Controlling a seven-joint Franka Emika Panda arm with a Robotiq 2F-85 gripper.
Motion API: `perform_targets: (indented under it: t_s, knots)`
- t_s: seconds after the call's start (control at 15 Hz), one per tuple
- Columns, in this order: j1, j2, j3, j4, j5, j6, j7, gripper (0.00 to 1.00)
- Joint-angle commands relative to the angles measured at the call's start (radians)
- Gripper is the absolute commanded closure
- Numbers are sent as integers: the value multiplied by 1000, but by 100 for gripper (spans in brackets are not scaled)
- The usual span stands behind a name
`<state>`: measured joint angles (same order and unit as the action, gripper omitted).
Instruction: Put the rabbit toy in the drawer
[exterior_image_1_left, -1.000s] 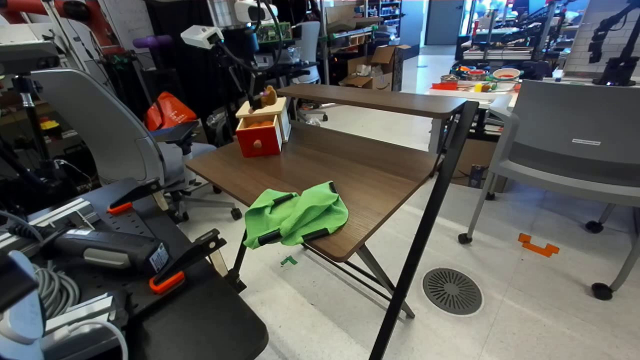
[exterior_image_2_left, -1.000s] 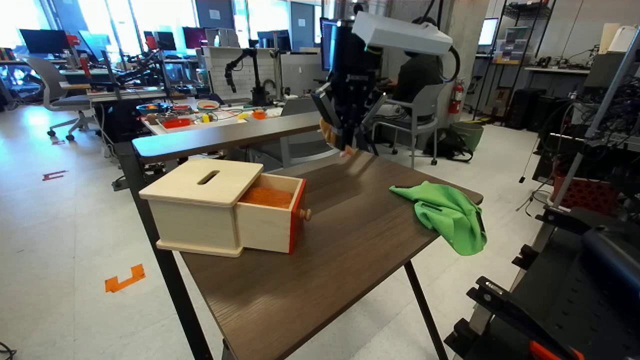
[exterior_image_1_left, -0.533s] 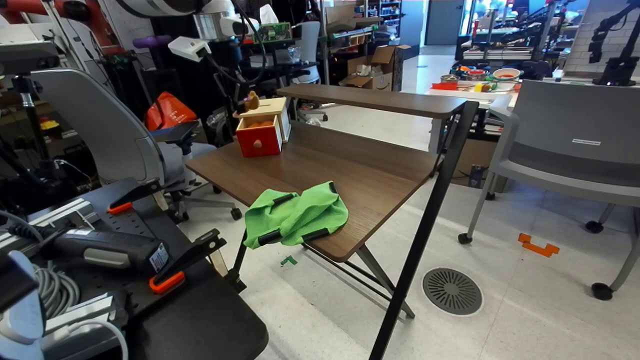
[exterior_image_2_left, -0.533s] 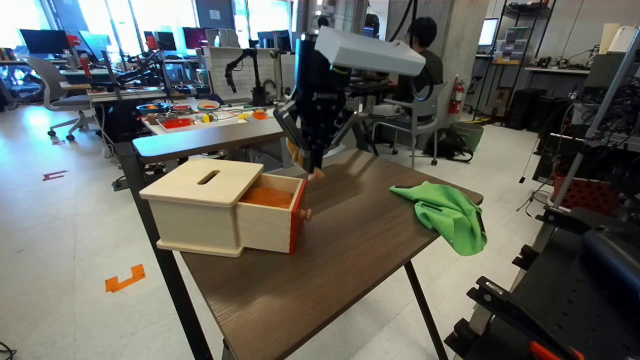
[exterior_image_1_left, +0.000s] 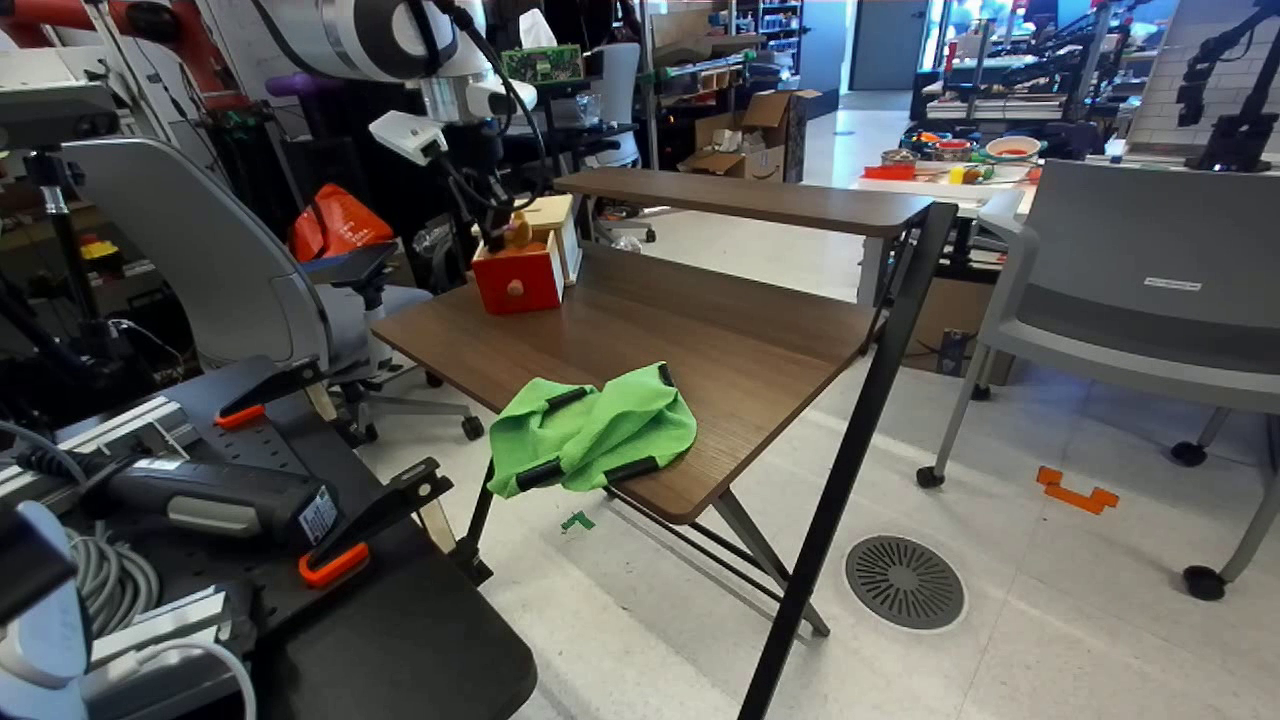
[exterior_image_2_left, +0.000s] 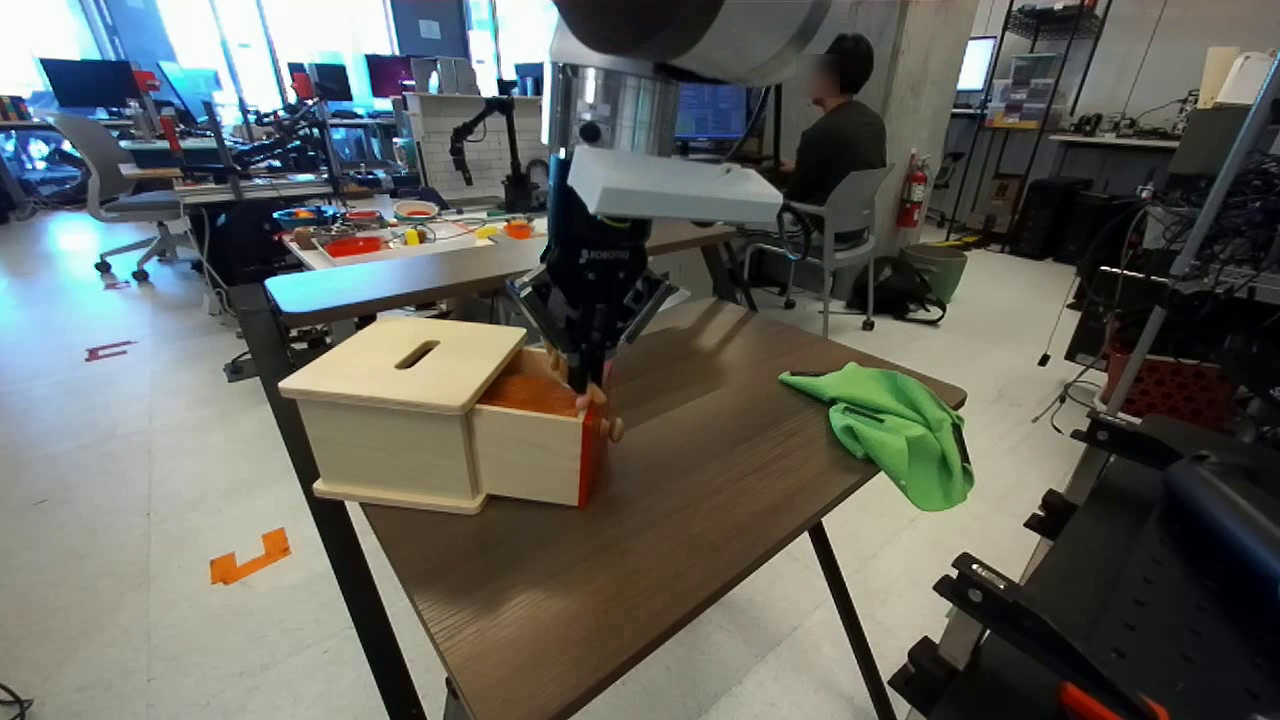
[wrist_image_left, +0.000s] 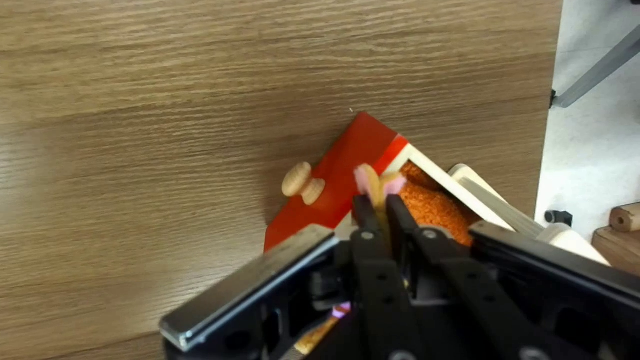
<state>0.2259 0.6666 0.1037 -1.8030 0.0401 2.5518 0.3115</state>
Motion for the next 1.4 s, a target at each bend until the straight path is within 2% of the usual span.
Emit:
perform_targets:
  t_s: [0.0, 0.13, 0.2, 0.27, 0.6, 0.8, 0.87, 1.33]
  knots:
    - [20, 82, -9, 104, 28, -7, 18, 98]
    - [22, 96, -8, 129, 30, -23, 24, 98]
    - [24, 101, -8, 140, 30, -25, 26, 65]
    - [27, 109, -8, 153, 31, -28, 28, 64]
    - [34, 141, -7, 196, 31, -33, 28, 30]
    - [31, 124, -6, 183, 34, -23, 26, 6]
    - [29, 114, -6, 175, 35, -19, 25, 1]
    - [9, 32, 9, 75, 45, 43, 0, 1]
